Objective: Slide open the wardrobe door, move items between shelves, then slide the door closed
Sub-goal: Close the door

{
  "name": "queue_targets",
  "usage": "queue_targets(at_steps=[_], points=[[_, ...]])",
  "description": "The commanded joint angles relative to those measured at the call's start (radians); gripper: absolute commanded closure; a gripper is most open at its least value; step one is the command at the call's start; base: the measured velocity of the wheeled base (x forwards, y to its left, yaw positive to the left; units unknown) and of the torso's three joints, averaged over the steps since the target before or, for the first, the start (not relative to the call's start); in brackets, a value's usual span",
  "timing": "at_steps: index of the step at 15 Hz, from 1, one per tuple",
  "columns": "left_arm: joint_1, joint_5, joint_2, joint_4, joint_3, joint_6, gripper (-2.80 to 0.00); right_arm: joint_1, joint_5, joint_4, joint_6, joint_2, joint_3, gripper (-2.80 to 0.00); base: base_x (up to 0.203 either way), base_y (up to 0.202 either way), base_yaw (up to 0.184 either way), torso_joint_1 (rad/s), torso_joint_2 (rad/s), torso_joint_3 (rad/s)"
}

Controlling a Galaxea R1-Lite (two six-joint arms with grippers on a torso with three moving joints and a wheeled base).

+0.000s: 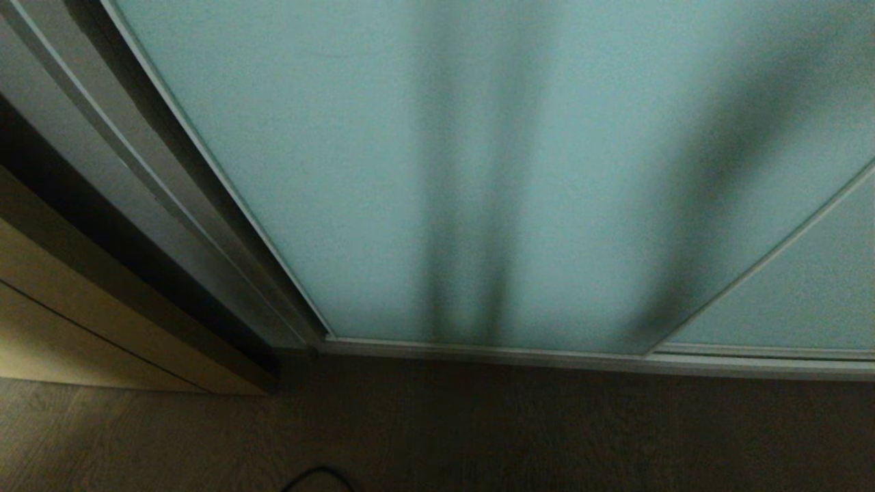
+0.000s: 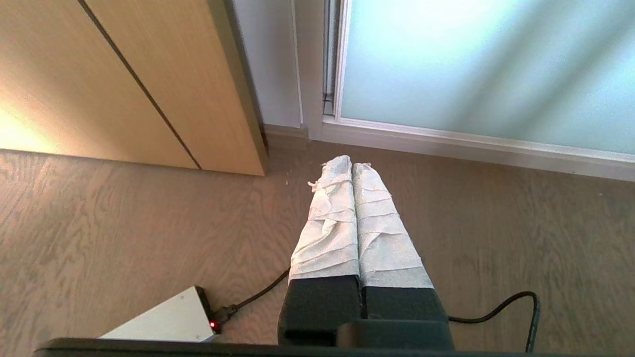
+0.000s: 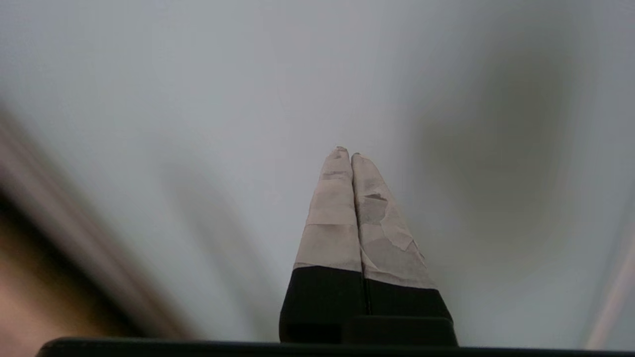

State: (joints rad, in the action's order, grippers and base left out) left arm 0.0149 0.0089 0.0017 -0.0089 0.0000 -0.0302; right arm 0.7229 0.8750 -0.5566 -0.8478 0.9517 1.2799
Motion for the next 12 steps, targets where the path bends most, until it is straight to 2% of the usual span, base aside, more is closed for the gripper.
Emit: queue_targets(at_steps=[1, 3, 4, 5, 6, 7, 9, 10, 12], points=[[0.000, 0.000, 0.000, 0.000, 0.002, 0.000, 0.00, -0.113, 0.010, 0.216, 0.212, -0.105, -0.014, 0.00, 0.000, 0.000, 0.000, 0.000, 0.00, 0.000], [0.000, 0.000, 0.001, 0.000, 0.002, 0.000, 0.00, -0.222, 0.003, 0.467, 0.527, -0.193, -0.072, 0.00, 0.000, 0.000, 0.000, 0.000, 0.00, 0.000], [0.000, 0.000, 0.001, 0.000, 0.002, 0.000, 0.00, -0.258, -0.031, 0.600, 0.689, -0.239, -0.138, 0.00, 0.000, 0.000, 0.000, 0.000, 0.00, 0.000], [0.000, 0.000, 0.001, 0.000, 0.002, 0.000, 0.00, -0.293, -0.092, 0.707, 0.821, -0.291, -0.222, 0.00, 0.000, 0.000, 0.000, 0.000, 0.00, 0.000], [0.000, 0.000, 0.000, 0.000, 0.002, 0.000, 0.00, -0.344, -0.181, 0.772, 0.898, -0.339, -0.308, 0.00, 0.000, 0.000, 0.000, 0.000, 0.00, 0.000], [0.000, 0.000, 0.001, 0.000, 0.002, 0.000, 0.00, -0.412, -0.317, 0.814, 0.927, -0.391, -0.416, 0.00, 0.000, 0.000, 0.000, 0.000, 0.00, 0.000], [0.000, 0.000, 0.000, 0.000, 0.002, 0.000, 0.00, -0.515, -0.594, 0.859, 0.927, -0.509, -0.603, 0.00, 0.000, 0.000, 0.000, 0.000, 0.00, 0.000], [0.000, 0.000, 0.000, 0.000, 0.002, 0.000, 0.00, -0.539, -0.655, 0.868, 0.913, -0.572, -0.682, 0.00, 0.000, 0.000, 0.000, 0.000, 0.00, 0.000], [0.000, 0.000, 0.001, 0.000, 0.002, 0.000, 0.00, -0.565, -0.720, 0.853, 0.896, -0.667, -0.835, 0.00, 0.000, 0.000, 0.000, 0.000, 0.00, 0.000]])
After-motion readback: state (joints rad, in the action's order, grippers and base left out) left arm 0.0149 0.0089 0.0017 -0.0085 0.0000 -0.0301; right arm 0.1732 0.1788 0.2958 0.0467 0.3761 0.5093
